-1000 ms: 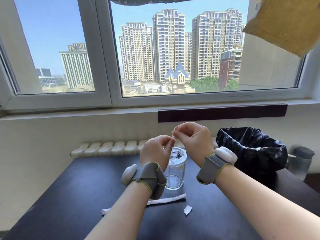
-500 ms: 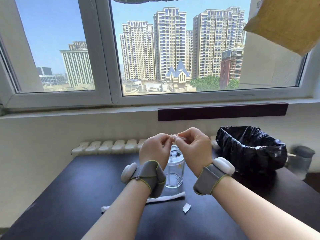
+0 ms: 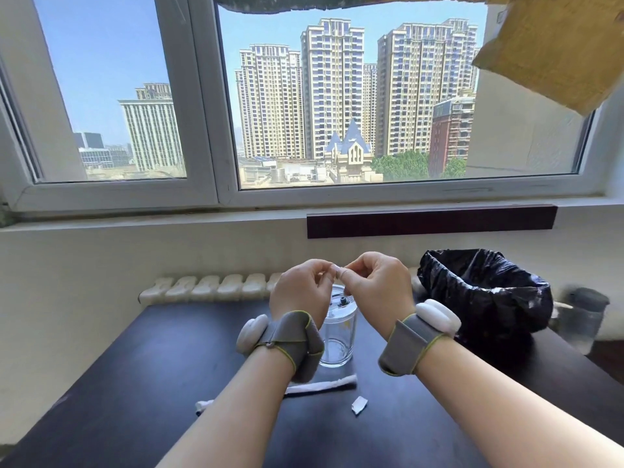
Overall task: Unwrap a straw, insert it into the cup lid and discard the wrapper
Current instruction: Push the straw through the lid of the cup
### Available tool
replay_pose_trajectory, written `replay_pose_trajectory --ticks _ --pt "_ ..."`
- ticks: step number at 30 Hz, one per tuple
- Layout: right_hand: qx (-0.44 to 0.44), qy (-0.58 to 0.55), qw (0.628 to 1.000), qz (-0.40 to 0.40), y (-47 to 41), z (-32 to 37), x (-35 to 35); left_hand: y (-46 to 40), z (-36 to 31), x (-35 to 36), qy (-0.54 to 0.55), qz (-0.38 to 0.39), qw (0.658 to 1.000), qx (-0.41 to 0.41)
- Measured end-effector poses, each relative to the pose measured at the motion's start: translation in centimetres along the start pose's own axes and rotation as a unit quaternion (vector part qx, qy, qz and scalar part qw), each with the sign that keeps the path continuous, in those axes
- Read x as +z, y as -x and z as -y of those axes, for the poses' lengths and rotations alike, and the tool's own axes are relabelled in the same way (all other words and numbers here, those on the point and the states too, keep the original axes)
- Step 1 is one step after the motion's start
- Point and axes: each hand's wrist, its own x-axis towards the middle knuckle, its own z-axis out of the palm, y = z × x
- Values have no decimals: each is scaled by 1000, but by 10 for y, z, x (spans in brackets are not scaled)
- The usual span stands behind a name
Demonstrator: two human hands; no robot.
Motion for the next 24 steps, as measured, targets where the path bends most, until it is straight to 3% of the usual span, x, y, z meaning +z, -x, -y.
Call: replay_pose_trajectory --ticks 9,16,24 --pt "-50 14 998 -31 -3 6 -1 5 0 2 -9 1 1000 3" --pt "-7 29 998 -56 6 0 8 0 2 0 5 16 1000 -6" --pt "5 30 1000 0 3 -5 -4 -2 8 -4 -18 41 999 29"
